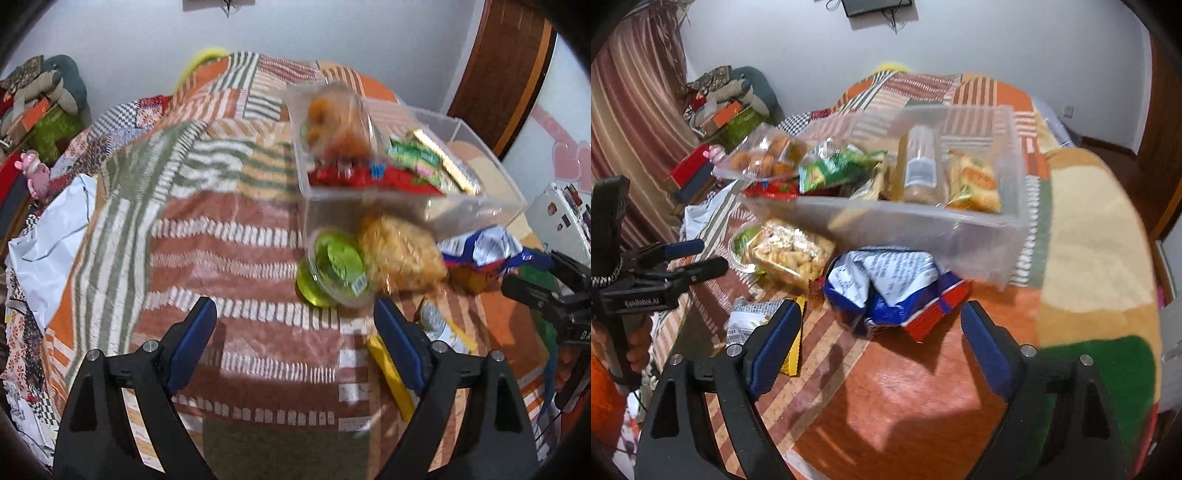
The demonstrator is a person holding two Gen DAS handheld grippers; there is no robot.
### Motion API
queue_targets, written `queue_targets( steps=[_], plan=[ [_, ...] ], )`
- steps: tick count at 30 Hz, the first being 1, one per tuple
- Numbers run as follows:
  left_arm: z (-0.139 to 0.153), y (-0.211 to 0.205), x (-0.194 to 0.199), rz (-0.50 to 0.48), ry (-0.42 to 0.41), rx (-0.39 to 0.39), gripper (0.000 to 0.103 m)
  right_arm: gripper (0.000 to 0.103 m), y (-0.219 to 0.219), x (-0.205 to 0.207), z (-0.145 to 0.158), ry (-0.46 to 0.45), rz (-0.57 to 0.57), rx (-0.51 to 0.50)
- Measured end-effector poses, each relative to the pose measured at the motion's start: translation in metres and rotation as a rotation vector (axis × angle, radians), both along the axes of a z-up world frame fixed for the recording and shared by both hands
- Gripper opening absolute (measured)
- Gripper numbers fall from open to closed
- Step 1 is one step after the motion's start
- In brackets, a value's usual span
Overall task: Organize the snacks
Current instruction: 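Grasp the green-lid cup with the left tool while the right tool grasps the blue-white chip bag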
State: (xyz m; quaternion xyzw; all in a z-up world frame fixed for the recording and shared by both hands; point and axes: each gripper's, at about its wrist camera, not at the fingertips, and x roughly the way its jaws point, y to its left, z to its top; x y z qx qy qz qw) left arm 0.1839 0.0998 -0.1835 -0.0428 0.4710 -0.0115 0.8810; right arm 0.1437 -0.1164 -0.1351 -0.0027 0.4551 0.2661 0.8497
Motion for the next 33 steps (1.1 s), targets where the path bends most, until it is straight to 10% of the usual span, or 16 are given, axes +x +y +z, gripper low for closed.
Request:
queue_targets(
  steps=[15,23,33],
  plan=[
    [-0.033,-0.019,0.041,-0.001,0.061,0.020,0.088,0.103,0.019,0.014,-0.015,0.010,-0.018,-0.058],
    [-0.032,-0.029,0.039,-0.036,0.013,0.007,0.057,0.080,0.010,0.009,-0.008,-0.010,-0.019,-0.007],
    [-0.021,-0.024,0.022,-0.034,-0.004,0.017,0.046,0.069,-0.002,0.000,0.001,-0.028,-0.019,-0.001]
  ],
)
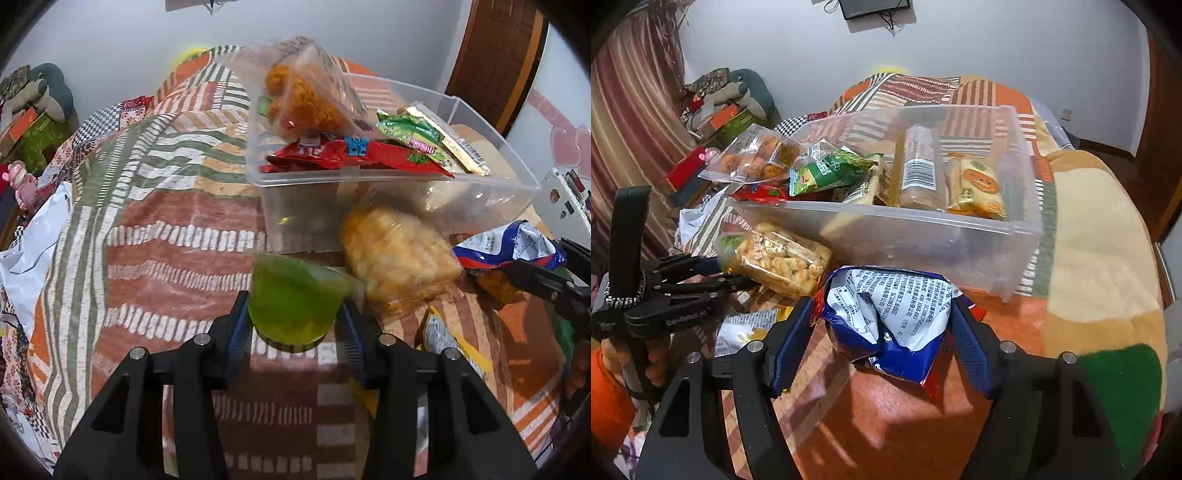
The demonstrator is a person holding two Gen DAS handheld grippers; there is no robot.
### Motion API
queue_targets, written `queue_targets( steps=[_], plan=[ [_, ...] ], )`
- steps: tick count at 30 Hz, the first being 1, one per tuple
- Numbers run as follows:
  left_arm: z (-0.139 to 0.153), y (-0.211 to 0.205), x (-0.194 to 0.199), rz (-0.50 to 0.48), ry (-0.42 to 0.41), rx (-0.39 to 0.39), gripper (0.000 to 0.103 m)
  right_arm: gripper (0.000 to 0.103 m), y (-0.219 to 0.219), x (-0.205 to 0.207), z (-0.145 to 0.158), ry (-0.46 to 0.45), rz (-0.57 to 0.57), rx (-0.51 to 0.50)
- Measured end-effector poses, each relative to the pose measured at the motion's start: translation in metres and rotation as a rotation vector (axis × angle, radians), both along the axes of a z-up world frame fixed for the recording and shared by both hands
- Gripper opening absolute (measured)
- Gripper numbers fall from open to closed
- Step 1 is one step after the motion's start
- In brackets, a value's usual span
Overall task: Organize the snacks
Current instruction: 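Grasp the green-lid cup with the left tool while the right tool grasps the blue-white chip bag, then put the green-lid cup into the box with the left tool while the right tool drops the chip bag in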
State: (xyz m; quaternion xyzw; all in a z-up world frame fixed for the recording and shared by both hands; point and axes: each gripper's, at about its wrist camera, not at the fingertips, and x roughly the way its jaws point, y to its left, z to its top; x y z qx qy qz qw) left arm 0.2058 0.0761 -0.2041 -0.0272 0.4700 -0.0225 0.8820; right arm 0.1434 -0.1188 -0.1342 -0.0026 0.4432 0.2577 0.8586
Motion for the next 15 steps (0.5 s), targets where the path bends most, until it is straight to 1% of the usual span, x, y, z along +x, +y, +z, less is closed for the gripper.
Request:
queue_targets(
  steps=[6,8,9,10,12,15],
  plan=[
    [0.022,0.006,-0.020,0.011,-0.048,-0.010,0.044,0.068,-0.013,-0.006,0.007,-0.016,-0.008,0.007],
    [0.031,0.006,-0.026,0.011,-0.069,-0.013,0.041,0.068,-0.016,-0.009,0.011,-0.024,-0.010,0.014],
    [0.037,0.005,-0.030,0.006,-0.087,-0.014,0.023,0.068,-0.018,-0.010,0.013,-0.028,-0.012,0.018],
    [0.042,0.003,-0.031,-0.004,-0.090,-0.021,0.001,0.068,-0.019,-0.011,0.015,-0.032,-0.014,0.023],
    [0.052,0.003,-0.033,-0.016,-0.095,-0.044,0.001,0.068,-0.023,-0.013,0.020,-0.043,-0.017,0.034],
    [0.056,-0.002,-0.031,-0.017,-0.092,-0.021,0.004,0.068,-0.027,-0.015,0.025,-0.055,-0.025,0.051]
  ],
)
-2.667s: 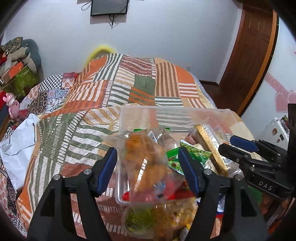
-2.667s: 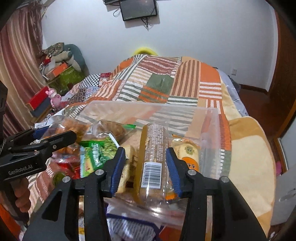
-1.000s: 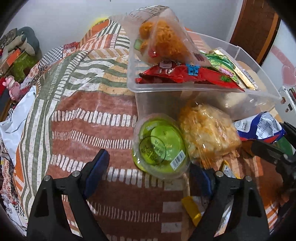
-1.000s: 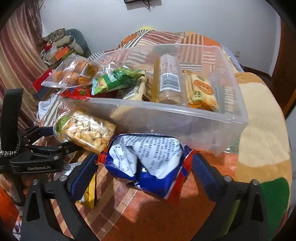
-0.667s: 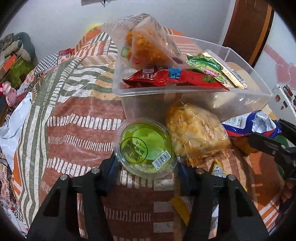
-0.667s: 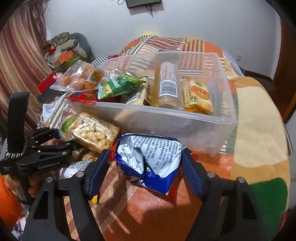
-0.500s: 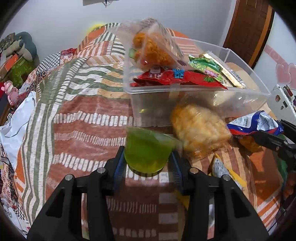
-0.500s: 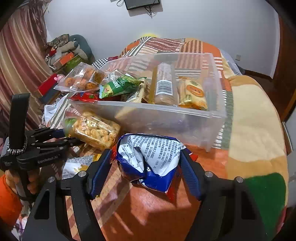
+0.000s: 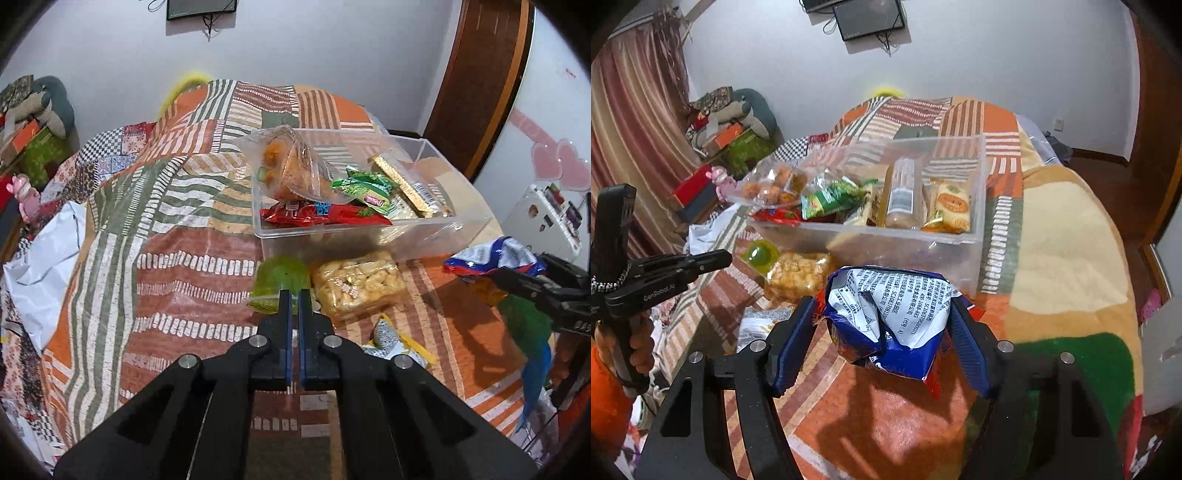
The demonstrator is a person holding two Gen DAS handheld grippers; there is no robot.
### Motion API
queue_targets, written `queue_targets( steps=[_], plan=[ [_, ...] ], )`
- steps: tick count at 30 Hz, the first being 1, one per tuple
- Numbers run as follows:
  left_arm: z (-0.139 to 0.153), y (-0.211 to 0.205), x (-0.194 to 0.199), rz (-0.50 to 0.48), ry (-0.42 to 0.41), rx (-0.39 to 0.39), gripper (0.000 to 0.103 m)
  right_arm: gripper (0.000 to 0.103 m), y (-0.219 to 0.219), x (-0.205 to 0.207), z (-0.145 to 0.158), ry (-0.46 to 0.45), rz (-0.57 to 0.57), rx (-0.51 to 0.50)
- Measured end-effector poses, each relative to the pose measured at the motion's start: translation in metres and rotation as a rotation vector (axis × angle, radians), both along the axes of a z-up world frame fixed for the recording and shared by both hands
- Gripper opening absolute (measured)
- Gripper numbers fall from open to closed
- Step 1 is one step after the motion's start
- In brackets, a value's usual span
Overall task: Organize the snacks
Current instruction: 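Put the green-lid cup into the box with the left tool while the right tool drops the chip bag in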
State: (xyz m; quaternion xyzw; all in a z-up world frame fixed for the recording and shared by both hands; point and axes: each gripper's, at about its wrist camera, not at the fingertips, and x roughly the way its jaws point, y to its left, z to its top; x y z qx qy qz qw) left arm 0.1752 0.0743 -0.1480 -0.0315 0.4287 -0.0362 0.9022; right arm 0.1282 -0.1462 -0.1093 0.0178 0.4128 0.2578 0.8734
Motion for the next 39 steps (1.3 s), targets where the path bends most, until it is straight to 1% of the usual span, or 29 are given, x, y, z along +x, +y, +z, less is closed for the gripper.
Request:
queue_targets(
  steps=[2,4,5,6,7,11,14,15,18,19,20,21,22,24,26,30,35,39],
  plan=[
    [-0.003,0.001,0.005,0.019,0.014,0.004,0.019,0.068,-0.003,-0.001,0.002,-0.001,-0.006,0.014],
    [-0.009,0.004,0.012,0.033,0.025,-0.012,0.055,0.068,-0.006,-0.003,0.003,-0.001,-0.011,0.023],
    [-0.012,0.005,0.014,0.042,0.022,-0.010,0.060,0.068,-0.006,-0.004,0.004,-0.002,-0.011,0.025],
    [-0.016,0.006,0.018,0.060,0.020,0.002,0.063,0.068,-0.007,-0.004,0.005,-0.003,-0.013,0.025],
    [-0.019,0.007,0.023,0.066,0.028,0.008,0.062,0.068,-0.008,-0.004,0.005,-0.003,-0.015,0.023],
    [-0.035,0.010,0.044,0.072,0.067,-0.013,0.063,0.068,-0.012,-0.001,0.003,0.004,-0.024,0.019],
    [-0.047,0.013,0.058,0.082,0.092,-0.007,0.063,0.068,-0.014,0.002,0.002,0.009,-0.031,0.021],
    [-0.053,0.015,0.061,0.088,0.098,-0.024,0.065,0.068,-0.014,0.002,0.001,0.010,-0.033,0.021],
    [-0.061,0.023,0.061,0.098,0.092,-0.076,0.064,0.068,-0.015,0.004,0.001,0.011,-0.034,0.026],
    [-0.062,0.024,0.059,0.097,0.088,-0.093,0.059,0.068,-0.015,0.004,0.001,0.011,-0.034,0.027],
    [-0.062,0.025,0.057,0.089,0.089,-0.106,0.056,0.068,-0.015,0.005,0.001,0.010,-0.034,0.028],
    [-0.062,0.025,0.055,0.092,0.087,-0.101,0.056,0.068,-0.015,0.005,0.001,0.009,-0.033,0.029],
    [-0.061,0.024,0.051,0.098,0.083,-0.072,0.056,0.068,-0.015,0.006,0.002,0.009,-0.033,0.033],
    [-0.060,0.022,0.045,0.095,0.079,-0.040,0.056,0.068,-0.015,0.006,0.003,0.006,-0.033,0.039],
    [-0.056,0.020,0.038,0.090,0.070,-0.021,0.055,0.068,-0.015,0.005,0.005,0.000,-0.033,0.049],
    [-0.038,0.018,0.023,0.073,0.042,-0.024,0.055,0.068,-0.015,0.007,0.011,-0.015,-0.033,0.060],
    [-0.003,0.009,0.005,0.047,-0.040,-0.027,0.055,0.068,-0.017,0.010,0.021,-0.041,-0.043,0.074],
    [0.026,-0.003,0.000,0.020,-0.104,-0.024,0.055,0.068,-0.019,0.015,0.031,-0.071,-0.054,0.083]
  ],
)
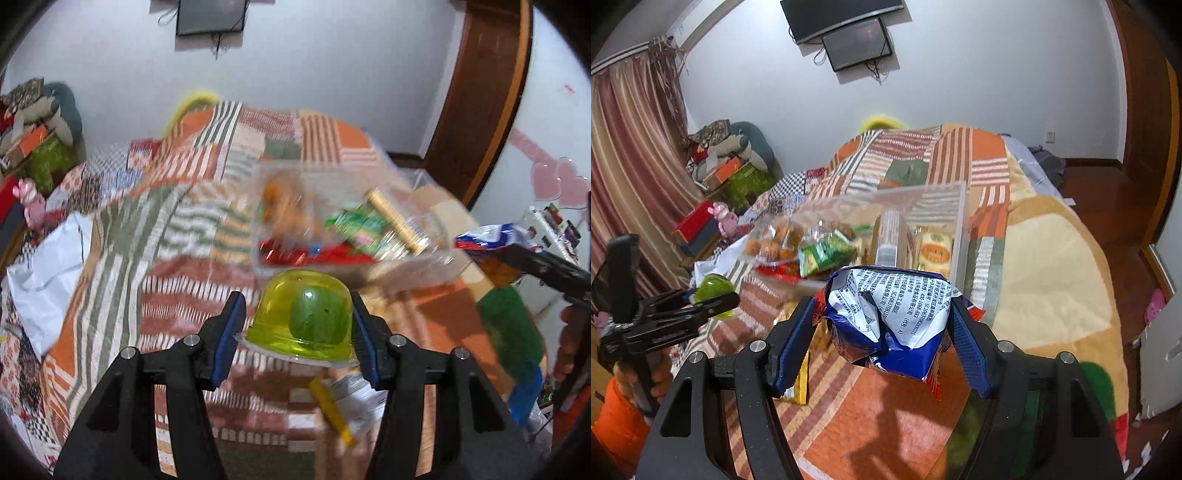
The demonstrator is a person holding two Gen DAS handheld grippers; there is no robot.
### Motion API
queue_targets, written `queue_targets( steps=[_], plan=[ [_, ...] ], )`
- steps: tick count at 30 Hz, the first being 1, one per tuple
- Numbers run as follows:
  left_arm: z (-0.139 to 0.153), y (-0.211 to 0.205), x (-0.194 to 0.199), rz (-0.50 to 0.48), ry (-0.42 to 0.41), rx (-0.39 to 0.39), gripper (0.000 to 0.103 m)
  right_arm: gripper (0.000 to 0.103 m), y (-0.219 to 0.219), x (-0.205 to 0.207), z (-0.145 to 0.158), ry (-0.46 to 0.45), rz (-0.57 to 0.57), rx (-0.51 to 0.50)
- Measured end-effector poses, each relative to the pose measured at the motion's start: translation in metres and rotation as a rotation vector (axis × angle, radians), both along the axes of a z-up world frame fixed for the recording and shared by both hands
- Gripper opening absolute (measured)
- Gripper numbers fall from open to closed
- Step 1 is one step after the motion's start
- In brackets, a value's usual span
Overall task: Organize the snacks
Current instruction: 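Put the green-lid cup into the box with the left tool while the right tool drops the chip bag in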
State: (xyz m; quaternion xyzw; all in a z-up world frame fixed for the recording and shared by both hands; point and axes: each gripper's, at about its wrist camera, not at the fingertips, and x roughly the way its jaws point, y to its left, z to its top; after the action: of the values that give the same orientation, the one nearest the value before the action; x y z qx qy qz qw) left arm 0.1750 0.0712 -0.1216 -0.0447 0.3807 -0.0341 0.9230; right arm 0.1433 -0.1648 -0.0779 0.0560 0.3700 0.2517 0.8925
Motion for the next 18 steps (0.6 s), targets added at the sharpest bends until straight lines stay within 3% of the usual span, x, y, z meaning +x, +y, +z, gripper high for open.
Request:
queue_targets(
  steps=[9,13,18],
  plan=[
    [0.061,-0.031,0.020,-0.063,-0.152,0.014,0.055,0.068,0.000,0.019,0.028,-0.086,-0.027,0.035],
    [0.068,-0.043,0.037,-0.076,-0.175,0.022,0.055,0.068,0.002,0.029,0.037,-0.113,-0.045,0.053],
    [0.057,-0.050,0.063,-0.075,-0.144,0.005,0.055,0.068,0.007,0.048,0.033,-0.104,-0.065,0.063]
  ],
)
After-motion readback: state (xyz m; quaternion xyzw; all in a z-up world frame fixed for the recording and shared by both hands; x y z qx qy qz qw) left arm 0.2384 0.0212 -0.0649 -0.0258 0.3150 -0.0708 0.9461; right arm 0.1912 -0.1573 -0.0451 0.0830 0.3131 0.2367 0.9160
